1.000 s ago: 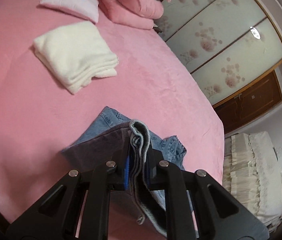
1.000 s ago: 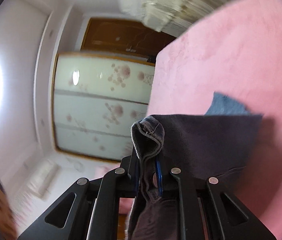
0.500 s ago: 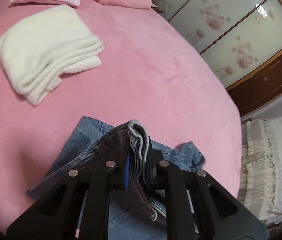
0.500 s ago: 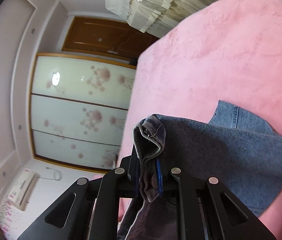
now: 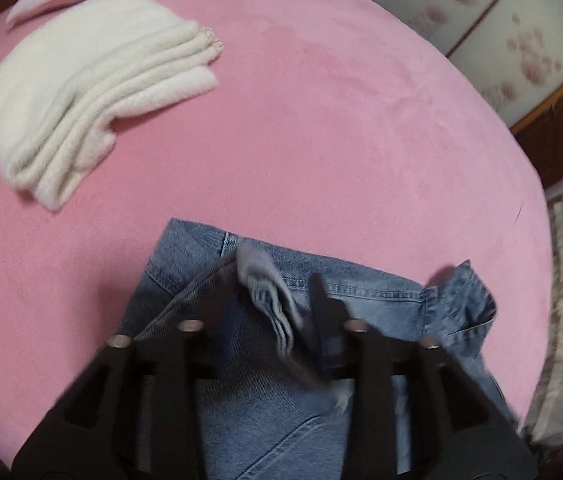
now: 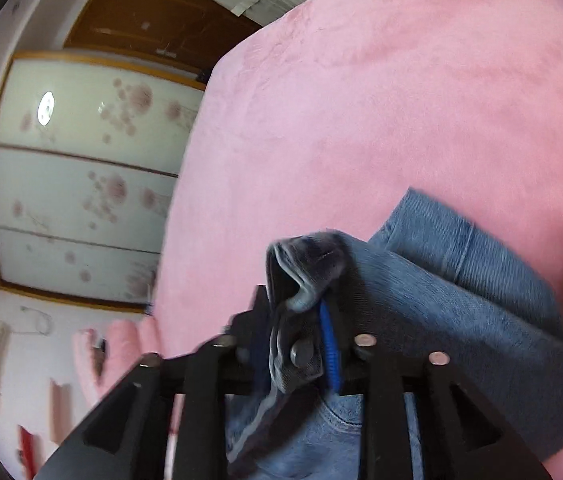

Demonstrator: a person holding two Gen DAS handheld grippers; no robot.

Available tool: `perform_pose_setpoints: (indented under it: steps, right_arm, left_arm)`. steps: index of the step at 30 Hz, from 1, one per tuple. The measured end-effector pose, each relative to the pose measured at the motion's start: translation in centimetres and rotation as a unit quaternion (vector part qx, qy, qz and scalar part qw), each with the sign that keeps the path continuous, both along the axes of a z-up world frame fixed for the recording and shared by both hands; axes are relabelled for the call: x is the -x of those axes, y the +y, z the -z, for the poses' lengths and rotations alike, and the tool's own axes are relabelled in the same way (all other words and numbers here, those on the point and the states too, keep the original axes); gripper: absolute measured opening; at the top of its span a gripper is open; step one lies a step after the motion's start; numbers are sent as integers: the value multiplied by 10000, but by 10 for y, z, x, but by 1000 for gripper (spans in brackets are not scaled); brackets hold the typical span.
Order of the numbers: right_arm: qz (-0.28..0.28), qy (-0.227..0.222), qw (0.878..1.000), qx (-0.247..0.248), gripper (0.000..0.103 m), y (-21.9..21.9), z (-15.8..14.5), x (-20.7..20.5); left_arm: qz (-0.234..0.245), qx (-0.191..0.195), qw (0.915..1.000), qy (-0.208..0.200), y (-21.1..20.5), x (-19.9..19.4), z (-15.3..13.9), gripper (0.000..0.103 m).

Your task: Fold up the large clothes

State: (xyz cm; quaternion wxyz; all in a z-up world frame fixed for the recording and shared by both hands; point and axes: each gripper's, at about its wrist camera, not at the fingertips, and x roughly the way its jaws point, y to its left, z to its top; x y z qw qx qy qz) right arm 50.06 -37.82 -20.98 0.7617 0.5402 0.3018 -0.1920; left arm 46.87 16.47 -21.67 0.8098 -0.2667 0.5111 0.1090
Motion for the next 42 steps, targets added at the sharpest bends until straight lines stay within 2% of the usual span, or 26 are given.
perform_pose_setpoints:
  steps: [2,5,10,13,14,15,18,19,21,22,25,28,30,32,33,35,36,37,38,39,40,41,42]
  right_arm:
    - [-160,65,9993,317,46,-1,-8,-14]
    - [-647,104,9956,667,47,2,-20,-35]
    - [-1658,116,9817,924,47,33,-28,-56]
    - [-2437,206,9666,766,28,76,-13,-46]
    - [-2662,314,9610,684,19,97,0,-40]
    - [-2848,421,9560,570,13,110,10,-36]
    - [-3592,691,9306,133,4,155,43,-22]
    - [-3887,759,9182,19,4,172,52,-15]
    - [-4257,843,9009,-36,2,194,62,-4]
    - [-4463,935,8900,-15,2,206,74,-1]
    - [-4700,1131,8754,-4,2,219,94,8]
    - [-4849,1176,8665,160,1,223,105,13]
    - [-4867,1172,8651,315,1,214,113,14]
    - [-4859,1092,8668,270,0,191,117,16]
    - [-4767,1177,8702,414,0,178,117,21]
    - [-4439,1311,8828,799,0,139,110,37]
    - [-4190,1524,8883,1099,0,120,105,48]
    - [-3888,1700,8955,1341,0,93,101,62]
    - [-3505,2024,8998,1629,0,67,98,78]
    - [-3225,2118,9060,1743,0,43,95,92]
    - [-2983,2014,9198,1561,0,17,95,110]
    - [-2900,1946,9268,1380,0,5,95,118]
    - [-2925,1949,9267,1332,0,1,94,123]
  left_arm:
    - [56,-348,9991,-227,-7,7,-16,57]
    - [481,-624,9961,-397,-24,16,-33,57]
    - [1237,-777,9891,-171,-66,41,-34,57]
    - [1664,-471,9848,136,-92,63,-14,57]
    - [1819,-300,9827,202,-100,70,-7,51]
    - [1953,-162,9803,251,-108,78,-2,38]
    - [2418,127,9690,498,-134,102,17,14]
    - [2588,217,9641,559,-144,111,24,11]
    - [2832,321,9562,667,-153,121,33,9]
    - [3034,383,9488,794,-161,128,40,9]
    - [3304,555,9368,1009,-173,138,52,9]
    - [3327,423,9365,1023,-177,142,59,8]
    - [3247,264,9397,1037,-170,143,60,5]
    - [3119,-150,9449,986,-156,145,56,2]
    - [3024,-300,9476,986,-147,142,54,1]
    - [2639,-388,9585,1002,-114,142,53,1]
    - [2445,-551,9623,1056,-101,141,53,1]
    - [2185,-900,9648,1152,-81,140,55,1]
    - [2004,-1308,9622,1303,-67,140,59,1]
    - [1852,-1621,9588,1416,-54,140,64,1]
    - [1668,-1850,9563,1529,-38,141,71,1]
    - [1574,-1594,9632,1485,-23,144,76,1]
    - [1508,-1338,9690,1427,-15,146,78,1]
